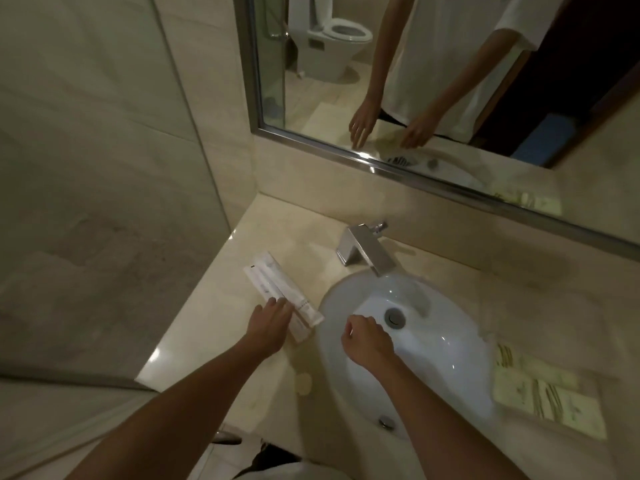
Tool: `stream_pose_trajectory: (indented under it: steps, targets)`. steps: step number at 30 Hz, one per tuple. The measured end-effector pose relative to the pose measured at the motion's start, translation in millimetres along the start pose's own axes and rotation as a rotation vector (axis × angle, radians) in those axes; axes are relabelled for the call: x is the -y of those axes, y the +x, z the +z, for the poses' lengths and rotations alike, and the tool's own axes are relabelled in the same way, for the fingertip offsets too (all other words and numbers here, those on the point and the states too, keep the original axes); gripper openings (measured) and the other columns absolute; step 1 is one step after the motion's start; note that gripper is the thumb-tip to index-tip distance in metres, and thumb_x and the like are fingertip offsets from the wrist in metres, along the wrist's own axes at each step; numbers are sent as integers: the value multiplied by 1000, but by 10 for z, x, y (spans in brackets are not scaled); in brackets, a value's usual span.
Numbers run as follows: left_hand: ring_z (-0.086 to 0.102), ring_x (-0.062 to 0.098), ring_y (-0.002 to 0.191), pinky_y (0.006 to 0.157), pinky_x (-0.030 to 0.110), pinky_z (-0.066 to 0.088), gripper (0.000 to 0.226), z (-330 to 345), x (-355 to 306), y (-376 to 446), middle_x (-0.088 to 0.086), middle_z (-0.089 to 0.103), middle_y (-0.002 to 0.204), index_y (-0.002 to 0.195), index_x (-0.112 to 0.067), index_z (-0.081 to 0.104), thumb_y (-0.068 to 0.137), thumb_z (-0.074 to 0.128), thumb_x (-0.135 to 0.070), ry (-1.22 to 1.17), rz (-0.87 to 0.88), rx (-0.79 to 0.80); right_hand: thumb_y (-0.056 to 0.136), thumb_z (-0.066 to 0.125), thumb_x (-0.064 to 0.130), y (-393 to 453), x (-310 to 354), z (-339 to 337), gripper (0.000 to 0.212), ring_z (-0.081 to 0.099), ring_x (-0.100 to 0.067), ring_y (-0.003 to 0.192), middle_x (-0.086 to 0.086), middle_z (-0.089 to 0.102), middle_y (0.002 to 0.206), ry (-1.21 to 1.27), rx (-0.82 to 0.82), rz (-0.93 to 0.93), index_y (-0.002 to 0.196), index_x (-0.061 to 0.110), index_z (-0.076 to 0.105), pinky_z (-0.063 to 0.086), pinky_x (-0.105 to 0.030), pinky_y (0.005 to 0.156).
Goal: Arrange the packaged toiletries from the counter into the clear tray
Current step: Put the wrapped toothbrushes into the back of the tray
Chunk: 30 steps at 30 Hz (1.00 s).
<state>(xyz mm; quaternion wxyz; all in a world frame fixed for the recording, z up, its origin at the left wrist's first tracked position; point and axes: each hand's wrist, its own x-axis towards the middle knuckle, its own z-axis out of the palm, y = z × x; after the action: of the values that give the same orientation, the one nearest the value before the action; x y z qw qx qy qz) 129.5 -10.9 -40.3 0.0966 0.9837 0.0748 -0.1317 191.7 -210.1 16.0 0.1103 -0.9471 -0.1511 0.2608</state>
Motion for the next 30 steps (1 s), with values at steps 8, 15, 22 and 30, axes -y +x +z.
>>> stream_pose_trajectory:
  steps: [8, 15, 22, 30]
  targets:
    - [48, 30, 114, 87, 42, 43, 44, 16, 330, 164, 9, 50, 126, 126, -13, 48, 83, 59, -10, 102, 68, 12, 93, 53, 25, 324, 431, 150, 16, 61, -26, 94, -9, 62, 106, 1, -9, -11, 103, 13, 58, 48, -32, 74]
    - [46, 26, 107, 87, 38, 43, 33, -2, 685, 133, 7, 51, 119, 120, -15, 50, 88, 56, -20, 59, 29, 32, 89, 63, 22, 660, 739, 359, 27, 56, -23, 106, -7, 59, 114, 22, -104, -84, 113, 14, 55, 48, -31, 80]
    - [48, 27, 106, 87, 38, 40, 30, -14, 973, -10, 6, 59, 115, 118, -17, 52, 88, 55, -20, 5, -9, 25, 82, 73, 19, 869, 932, 583, 38, 55, -23, 110, -6, 59, 114, 24, -125, -47, 113, 16, 51, 52, -33, 81]
    - [50, 25, 103, 85, 35, 38, 26, -74, 960, -35, 2, 64, 109, 116, -20, 56, 90, 51, -15, 12, 35, 13, 92, 61, 28, 827, 819, 532, 29, 61, -26, 106, -7, 64, 115, 99, -54, -64, 116, 13, 60, 53, -32, 84]
